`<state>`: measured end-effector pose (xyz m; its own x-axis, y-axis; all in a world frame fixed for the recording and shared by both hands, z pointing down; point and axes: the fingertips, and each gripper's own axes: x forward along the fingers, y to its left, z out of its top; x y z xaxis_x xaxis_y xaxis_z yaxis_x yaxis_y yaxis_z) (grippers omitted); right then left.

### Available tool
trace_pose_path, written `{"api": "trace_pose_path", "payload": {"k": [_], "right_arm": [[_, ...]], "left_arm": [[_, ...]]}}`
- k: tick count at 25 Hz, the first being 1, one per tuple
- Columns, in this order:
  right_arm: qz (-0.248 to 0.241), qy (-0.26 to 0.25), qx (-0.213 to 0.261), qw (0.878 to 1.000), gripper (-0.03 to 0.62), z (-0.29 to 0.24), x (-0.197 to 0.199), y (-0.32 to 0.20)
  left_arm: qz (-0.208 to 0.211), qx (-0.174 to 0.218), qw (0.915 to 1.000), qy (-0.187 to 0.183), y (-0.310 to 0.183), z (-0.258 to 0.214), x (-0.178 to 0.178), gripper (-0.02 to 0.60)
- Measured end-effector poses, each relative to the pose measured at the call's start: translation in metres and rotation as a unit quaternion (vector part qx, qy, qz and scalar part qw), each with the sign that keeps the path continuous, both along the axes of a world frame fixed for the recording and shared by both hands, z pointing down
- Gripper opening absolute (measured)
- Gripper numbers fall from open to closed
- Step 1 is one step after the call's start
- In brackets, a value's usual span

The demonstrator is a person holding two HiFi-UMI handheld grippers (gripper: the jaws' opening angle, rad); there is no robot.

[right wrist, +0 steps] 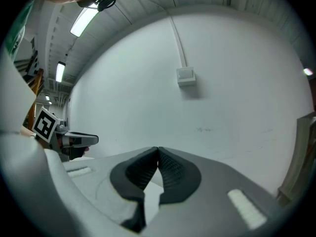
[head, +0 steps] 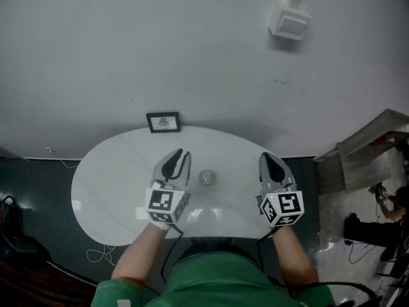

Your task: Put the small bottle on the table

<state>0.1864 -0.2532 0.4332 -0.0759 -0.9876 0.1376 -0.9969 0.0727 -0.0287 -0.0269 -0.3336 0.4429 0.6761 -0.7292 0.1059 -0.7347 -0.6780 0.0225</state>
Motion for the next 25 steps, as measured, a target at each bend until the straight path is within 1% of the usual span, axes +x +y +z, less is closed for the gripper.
{"api": "trace_pose_path", "payload": {"k": [4,7,10,12,18,21,25], "right_arm": [[-0.002,0.005,0.027,1.0,0.003,-0.026,0.003,-0.005],[-0.008,0.005,0.041,0.999,0.003,-0.043,-0.001,-0.009],[-0.018,0.012,0.049,0.999,0.003,-0.056,-0.008,-0.011],[-0.023,0.016,0.055,0.998,0.003,-0.064,-0.013,-0.011],[-0.027,0.013,0.069,0.997,0.003,-0.079,-0.016,-0.007],[-0.024,0.012,0.071,0.997,0.003,-0.087,-0.009,-0.007],[-0.022,0.001,0.069,0.997,0.003,-0.093,-0.002,-0.012]], "left_arm": [[-0.045,0.01,0.9989,-0.007,-0.015,-0.026,-0.022,0.05],[-0.067,0.001,0.9977,0.009,-0.021,-0.043,-0.036,0.032],[-0.068,0.002,0.9972,0.029,-0.016,-0.059,-0.04,0.02],[-0.069,0.008,0.9971,0.03,-0.012,-0.067,-0.041,0.016],[-0.059,0.007,0.9976,0.036,-0.002,-0.076,-0.04,0.016],[-0.071,0.009,0.9967,0.037,-0.006,-0.084,-0.047,0.017],[-0.083,0.022,0.9954,0.043,-0.012,-0.095,-0.051,0.017]]}}
